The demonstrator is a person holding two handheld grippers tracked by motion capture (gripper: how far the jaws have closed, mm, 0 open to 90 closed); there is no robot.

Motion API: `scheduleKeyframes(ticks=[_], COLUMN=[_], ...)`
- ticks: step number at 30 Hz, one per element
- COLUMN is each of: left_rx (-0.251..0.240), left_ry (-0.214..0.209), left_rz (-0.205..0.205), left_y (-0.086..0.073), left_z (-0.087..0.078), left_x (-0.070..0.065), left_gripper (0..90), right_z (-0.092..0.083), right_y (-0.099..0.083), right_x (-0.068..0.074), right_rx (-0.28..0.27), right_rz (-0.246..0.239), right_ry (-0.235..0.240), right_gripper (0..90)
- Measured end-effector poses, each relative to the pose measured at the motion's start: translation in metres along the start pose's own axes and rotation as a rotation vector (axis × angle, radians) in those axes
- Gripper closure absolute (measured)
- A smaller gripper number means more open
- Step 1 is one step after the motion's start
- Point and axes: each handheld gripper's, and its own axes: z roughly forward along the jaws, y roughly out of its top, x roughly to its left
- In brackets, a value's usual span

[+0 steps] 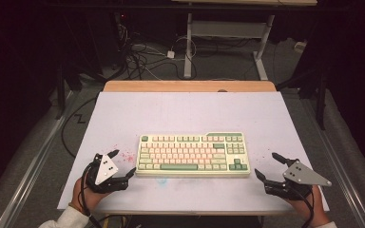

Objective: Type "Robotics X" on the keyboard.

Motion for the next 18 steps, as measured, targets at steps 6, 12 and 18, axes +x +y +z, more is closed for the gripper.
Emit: scheduleKeyframes(ticks=[6, 12, 18], left_rx=[0.003, 0.018, 0.027], left_ry=[-0.016, -0.021, -0.012], left_rz=[-0.001, -0.004, -0.001], left_y=[0.001, -0.005, -0.007], left_z=[-0.002, -0.005, -0.007], left_x=[-0.002, -0.002, -0.004], left_gripper=[17.6, 17.6, 17.7], right_z=[0.001, 0.009, 0.013], right_y=[0.000, 0.004, 0.005], right_x=[0.002, 0.003, 0.005], right_rx=[0.012, 0.022, 0.031], right_rz=[-0.006, -0.012, -0.023], right_ry=[0.002, 0.012, 0.043], right_gripper=[22.5, 22.9, 23.4])
